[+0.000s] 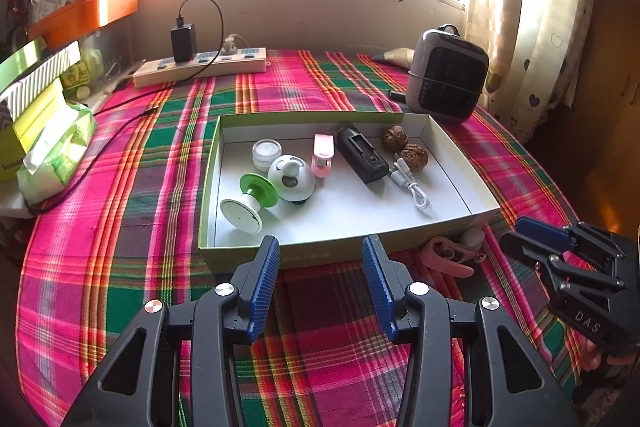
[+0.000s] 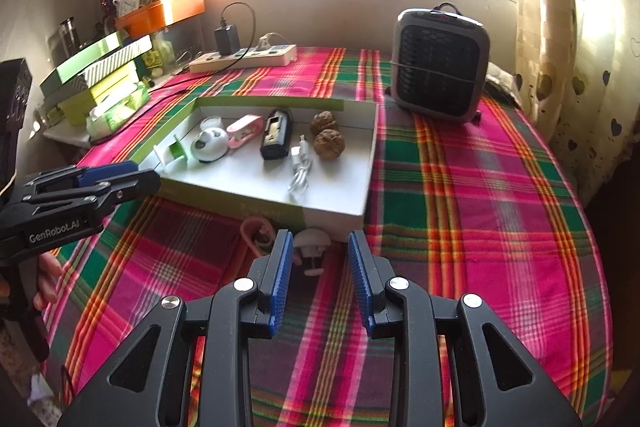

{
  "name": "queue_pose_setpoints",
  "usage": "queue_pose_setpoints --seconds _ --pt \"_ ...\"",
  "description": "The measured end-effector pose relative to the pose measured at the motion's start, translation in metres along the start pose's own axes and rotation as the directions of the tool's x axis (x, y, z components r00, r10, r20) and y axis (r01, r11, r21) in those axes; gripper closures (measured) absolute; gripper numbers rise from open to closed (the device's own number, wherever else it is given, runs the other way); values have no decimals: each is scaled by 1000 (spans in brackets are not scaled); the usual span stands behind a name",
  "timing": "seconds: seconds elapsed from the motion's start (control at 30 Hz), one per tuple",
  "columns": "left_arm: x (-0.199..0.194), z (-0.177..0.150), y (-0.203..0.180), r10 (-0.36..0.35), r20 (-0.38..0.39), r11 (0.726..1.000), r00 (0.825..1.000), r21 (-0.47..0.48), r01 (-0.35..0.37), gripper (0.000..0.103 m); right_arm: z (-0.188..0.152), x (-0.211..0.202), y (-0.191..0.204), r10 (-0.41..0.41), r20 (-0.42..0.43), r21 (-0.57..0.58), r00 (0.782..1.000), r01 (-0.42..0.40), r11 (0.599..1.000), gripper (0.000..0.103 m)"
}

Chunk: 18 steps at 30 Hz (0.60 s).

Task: Organize objects
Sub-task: 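Withdraw both open tools from the box toward the pink clip and white mushroom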

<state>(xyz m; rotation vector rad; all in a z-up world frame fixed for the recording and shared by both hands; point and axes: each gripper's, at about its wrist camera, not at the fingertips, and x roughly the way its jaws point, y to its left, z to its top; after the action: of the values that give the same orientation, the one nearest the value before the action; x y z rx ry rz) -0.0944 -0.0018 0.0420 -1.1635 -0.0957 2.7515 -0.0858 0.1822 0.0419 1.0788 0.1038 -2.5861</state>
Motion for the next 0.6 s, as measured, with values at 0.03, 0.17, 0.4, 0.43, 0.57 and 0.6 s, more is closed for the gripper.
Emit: queue_pose_setpoints --seconds 0.03,0.17,0.4,0.43,0.57,0.6 --pt "0 -1 0 -1 -2 1000 1000 1 1 61 -1 1 1 15 -6 1 1000 -15 1000 73" --pt "1 -4 -3 -1 -8 1000 1000 9 1 61 -5 9 6 40 -30 0 999 -40 999 73" --pt "0 -9 -5 14 -10 1000 1000 19 -14 61 -6 16 15 90 -47 -20 995 -91 996 72" --pt "0 -10 -5 11 -12 1000 1000 19 -11 61 -6 17 16 96 -48 -23 994 -98 995 67" --pt "1 -13 -5 9 -17 1000 1000 22 -9 61 -5 24 19 115 -60 -29 992 -116 993 59" --pt "2 -13 -5 9 -19 1000 1000 22 -9 61 -5 25 20 116 -64 -32 991 -118 992 59"
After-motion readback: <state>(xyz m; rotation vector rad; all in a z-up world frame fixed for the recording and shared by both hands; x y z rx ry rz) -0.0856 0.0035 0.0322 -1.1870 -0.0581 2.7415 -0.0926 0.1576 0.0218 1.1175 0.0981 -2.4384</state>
